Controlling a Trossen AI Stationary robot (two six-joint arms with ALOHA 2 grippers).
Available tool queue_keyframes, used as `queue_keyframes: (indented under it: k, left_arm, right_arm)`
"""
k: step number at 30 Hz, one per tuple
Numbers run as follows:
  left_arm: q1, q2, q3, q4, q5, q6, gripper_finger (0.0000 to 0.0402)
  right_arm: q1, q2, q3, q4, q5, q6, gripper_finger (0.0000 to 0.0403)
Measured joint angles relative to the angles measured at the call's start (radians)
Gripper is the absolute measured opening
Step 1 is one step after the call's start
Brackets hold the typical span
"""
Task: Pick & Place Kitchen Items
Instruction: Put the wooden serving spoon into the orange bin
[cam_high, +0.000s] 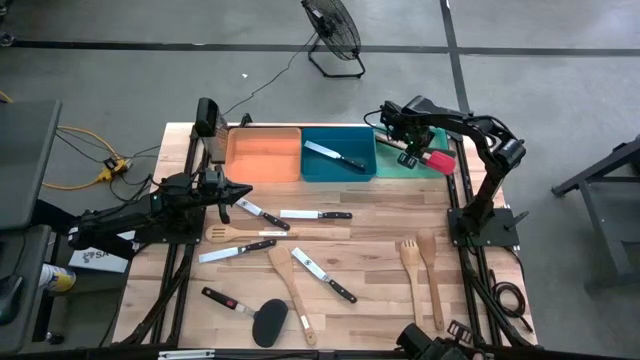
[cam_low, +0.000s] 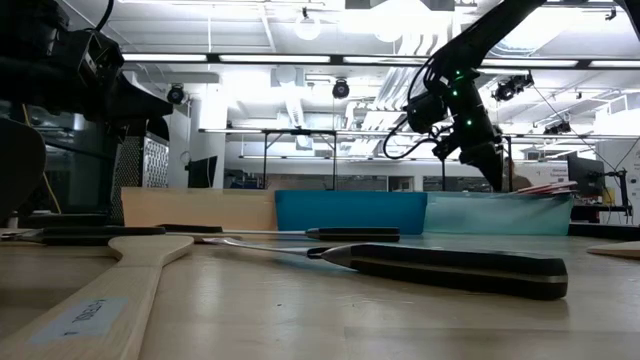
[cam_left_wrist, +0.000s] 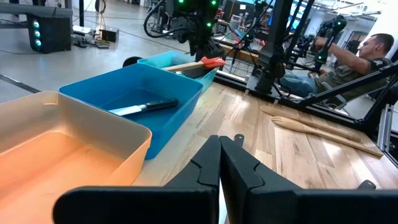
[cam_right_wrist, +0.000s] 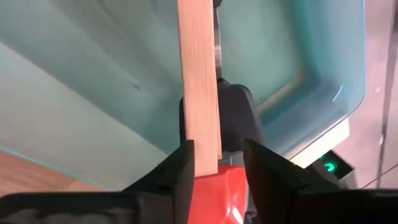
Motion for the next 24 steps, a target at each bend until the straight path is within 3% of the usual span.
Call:
queue_keyframes:
  k: [10, 15, 24]
  left_arm:
    - [0.000, 0.000, 0.000, 0.000, 0.000, 0.000, 0.0000]
    - [0.000, 0.000, 0.000, 0.000, 0.000, 0.000, 0.0000]
    - [0.000, 0.000, 0.000, 0.000, 0.000, 0.000, 0.0000]
  right_arm:
    - [0.000, 0.000, 0.001, -0.048, -0.092, 0.198, 0.0217]
    - [0.000, -0.044, 0.001, -0.085, -0.109, 0.303, 0.0223]
    - [0.051, -0.260, 0.001, -0.085, -0.178, 0.442, 0.0220]
